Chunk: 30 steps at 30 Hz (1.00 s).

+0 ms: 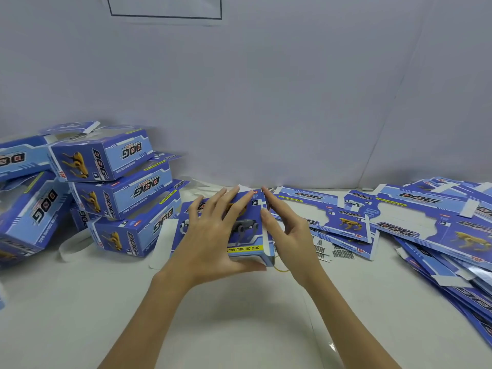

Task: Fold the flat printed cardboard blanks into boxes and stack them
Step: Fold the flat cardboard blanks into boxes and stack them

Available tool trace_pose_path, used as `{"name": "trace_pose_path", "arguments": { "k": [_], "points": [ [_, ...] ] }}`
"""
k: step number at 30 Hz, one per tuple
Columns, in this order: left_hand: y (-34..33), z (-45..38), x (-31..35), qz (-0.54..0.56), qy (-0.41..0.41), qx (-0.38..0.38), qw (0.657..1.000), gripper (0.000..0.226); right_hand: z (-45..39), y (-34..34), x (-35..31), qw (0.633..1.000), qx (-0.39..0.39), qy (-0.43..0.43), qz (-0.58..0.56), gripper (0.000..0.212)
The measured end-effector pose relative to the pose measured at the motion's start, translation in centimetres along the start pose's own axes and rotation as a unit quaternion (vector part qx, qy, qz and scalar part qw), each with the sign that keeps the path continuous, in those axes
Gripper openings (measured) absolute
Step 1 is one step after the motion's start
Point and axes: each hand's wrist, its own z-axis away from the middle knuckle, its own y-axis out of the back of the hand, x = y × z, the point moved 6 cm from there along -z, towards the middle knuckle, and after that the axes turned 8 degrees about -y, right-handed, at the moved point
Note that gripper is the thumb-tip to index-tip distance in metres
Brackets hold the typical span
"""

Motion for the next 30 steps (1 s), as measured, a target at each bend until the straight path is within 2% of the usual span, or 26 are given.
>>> {"name": "trace_pose_path", "arguments": {
  "k": [6, 13, 16, 22, 30],
  "points": [
    [1.0, -0.1, -0.1, -0.001, -0.004, 0.036, 0.999, 0.114, 0.9, -1.5, 0.0, 0.999, -0.038, 0.009, -0.003, 0.055],
    [1.1, -0.5, 1.5, 0.007, -0.049, 0.037, 0.998, 0.108, 0.6, -0.6, -0.8, 0.999, -0.009, 0.025, -0.027, 0.049],
    [1.0, -0.5, 1.7, 0.007, -0.035, 0.043, 0.998, 0.107, 0.9, -0.8, -0.8, 0.999, -0.003, 0.033, -0.015, 0.050],
    [0.8, -0.5, 1.7, 0.001, -0.001, 0.046, 0.999, 0.110, 0.9, -0.9, -0.5, 0.999, 0.020, 0.044, 0.024, 0.064],
    [0.3, -0.4, 1.5, -0.004, 0.029, 0.026, 0.999, 0.113, 0.8, -0.6, 0.1, 0.999, 0.008, 0.045, 0.030, 0.048]
  ]
}}
